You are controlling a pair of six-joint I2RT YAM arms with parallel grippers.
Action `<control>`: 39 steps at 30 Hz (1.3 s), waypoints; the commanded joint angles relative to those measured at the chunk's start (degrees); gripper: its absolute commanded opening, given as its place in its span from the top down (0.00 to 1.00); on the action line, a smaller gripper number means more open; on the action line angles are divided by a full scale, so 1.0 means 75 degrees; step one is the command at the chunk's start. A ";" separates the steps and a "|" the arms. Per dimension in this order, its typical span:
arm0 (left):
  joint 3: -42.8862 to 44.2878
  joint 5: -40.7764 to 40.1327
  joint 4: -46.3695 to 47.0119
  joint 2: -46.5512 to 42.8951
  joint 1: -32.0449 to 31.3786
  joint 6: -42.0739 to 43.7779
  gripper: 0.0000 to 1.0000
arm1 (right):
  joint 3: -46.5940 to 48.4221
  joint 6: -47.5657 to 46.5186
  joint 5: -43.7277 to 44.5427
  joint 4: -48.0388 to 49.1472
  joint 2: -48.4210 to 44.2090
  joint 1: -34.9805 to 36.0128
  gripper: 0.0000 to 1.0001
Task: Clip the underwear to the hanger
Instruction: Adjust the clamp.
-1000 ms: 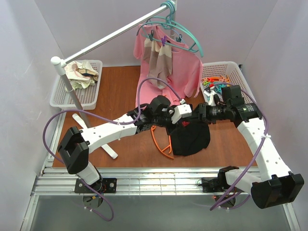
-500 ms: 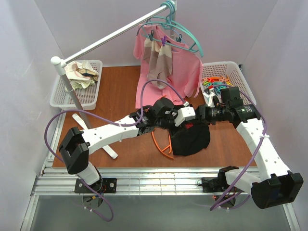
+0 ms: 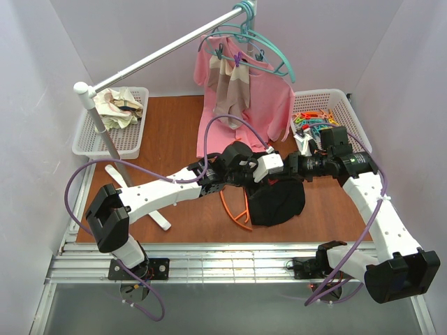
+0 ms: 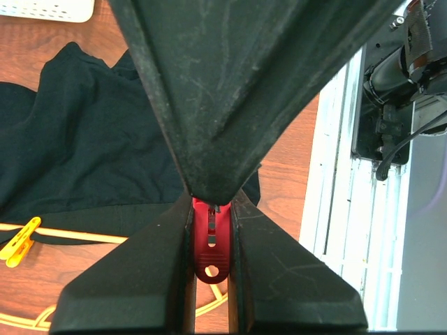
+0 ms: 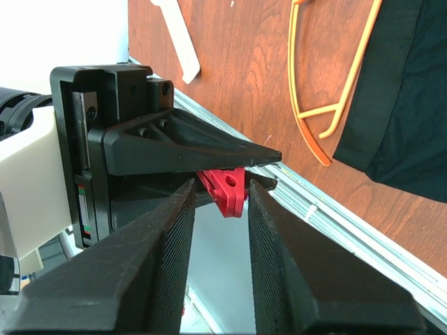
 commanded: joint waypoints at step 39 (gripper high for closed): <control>-0.1141 -0.1095 -0.0865 -0.2224 0.0115 -0.2082 0.41 | -0.0077 -0.0131 0.0279 0.0862 0.0515 0.0087 0.98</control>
